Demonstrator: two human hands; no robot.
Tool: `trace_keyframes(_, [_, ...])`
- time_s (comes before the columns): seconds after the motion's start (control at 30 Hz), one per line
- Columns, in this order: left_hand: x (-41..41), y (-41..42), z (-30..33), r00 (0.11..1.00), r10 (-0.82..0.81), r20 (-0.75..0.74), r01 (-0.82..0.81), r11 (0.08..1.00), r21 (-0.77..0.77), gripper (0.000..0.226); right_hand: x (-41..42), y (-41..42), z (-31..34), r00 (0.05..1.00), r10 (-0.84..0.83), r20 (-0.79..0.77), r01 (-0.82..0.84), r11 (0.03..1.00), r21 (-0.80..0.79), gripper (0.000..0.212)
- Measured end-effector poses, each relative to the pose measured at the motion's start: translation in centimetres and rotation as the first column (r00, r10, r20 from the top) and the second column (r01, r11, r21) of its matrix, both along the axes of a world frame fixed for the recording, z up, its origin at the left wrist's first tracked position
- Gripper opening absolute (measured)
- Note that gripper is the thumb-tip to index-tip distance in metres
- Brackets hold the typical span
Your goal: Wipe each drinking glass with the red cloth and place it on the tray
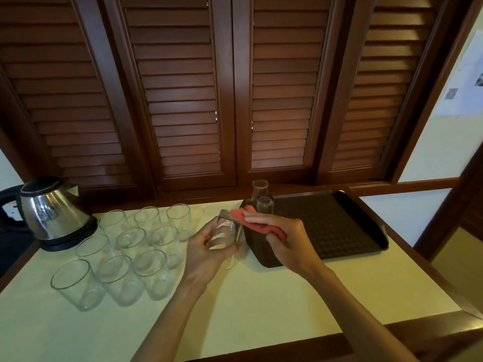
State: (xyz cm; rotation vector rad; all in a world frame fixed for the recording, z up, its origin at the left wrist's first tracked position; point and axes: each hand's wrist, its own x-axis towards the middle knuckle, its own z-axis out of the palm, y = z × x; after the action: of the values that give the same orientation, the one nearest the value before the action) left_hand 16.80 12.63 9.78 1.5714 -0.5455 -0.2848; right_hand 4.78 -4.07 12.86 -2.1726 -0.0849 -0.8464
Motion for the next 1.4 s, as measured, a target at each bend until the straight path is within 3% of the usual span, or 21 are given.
trace_keyframes(0.13, [-0.6,-2.0,-0.3,0.998,-0.007,-0.06,0.008,1.0,0.028,0.059,-1.5,-3.7,-5.5,0.964,-0.264,0.018,0.263,0.963,0.052,0.06])
trace_keyframes(0.23, [-1.3,-4.6,-0.3,0.998,-0.043,-0.053,0.046,0.997,0.06,0.066,-2.5,-5.8,-11.7,0.857,-0.513,-0.039,0.495,0.843,-0.21,0.047])
trace_keyframes(0.3, [-1.4,-6.7,-0.7,0.997,-0.065,-0.039,0.069,0.992,0.104,0.07,-3.2,-6.5,-14.9,0.799,-0.592,-0.104,0.512,0.761,-0.397,0.044])
trace_keyframes(0.37, [-1.2,-8.8,-1.5,0.997,-0.071,-0.018,0.072,0.986,0.15,0.075,-3.7,-6.7,-16.2,0.794,-0.588,-0.155,0.462,0.749,-0.476,0.04])
trace_keyframes(0.6, [-1.0,-13.0,-4.6,0.993,-0.111,0.031,0.096,0.95,0.298,0.08,-3.7,-6.8,-15.9,0.772,-0.585,-0.246,0.444,0.775,-0.45,0.042])
trace_keyframes(0.9, [-1.2,-14.8,-5.8,0.993,-0.102,0.054,0.076,0.93,0.359,0.082,-3.7,-6.6,-15.7,0.753,-0.624,-0.209,0.5,0.749,-0.434,0.04])
trace_keyframes(1.03, [-1.0,-14.3,-4.5,0.984,-0.17,0.045,0.136,0.895,0.426,0.094,-3.7,-6.8,-16.1,0.755,-0.616,-0.222,0.498,0.76,-0.417,0.041])
trace_keyframes(1.1, [-0.5,-13.8,-2.5,0.995,-0.05,0.091,0.021,0.956,0.294,0.084,-3.6,-6.9,-16.2,0.762,-0.614,-0.207,0.507,0.763,-0.4,0.041])
trace_keyframes(1.17, [0.9,-13.9,-0.5,0.975,0.165,0.148,-0.178,0.981,0.08,0.056,-3.6,-6.9,-16.2,0.76,-0.619,-0.199,0.517,0.76,-0.394,0.04])
trace_keyframes(1.2, [2.0,-14.4,0.3,0.965,0.194,0.175,-0.212,0.973,0.087,0.05,-3.5,-6.8,-16.3,0.761,-0.617,-0.201,0.515,0.763,-0.391,0.04])
trace_keyframes(1.33, [6.4,-17.2,1.6,0.981,-0.058,0.185,-0.04,0.872,0.488,0.067,-3.5,-7.1,-16.6,0.762,-0.613,-0.21,0.514,0.769,-0.381,0.04])
trace_keyframes(1.4, [7.3,-18.1,1.3,0.978,-0.133,0.163,0.02,0.829,0.559,0.072,-3.5,-7.1,-16.6,0.762,-0.611,-0.213,0.512,0.771,-0.378,0.04])
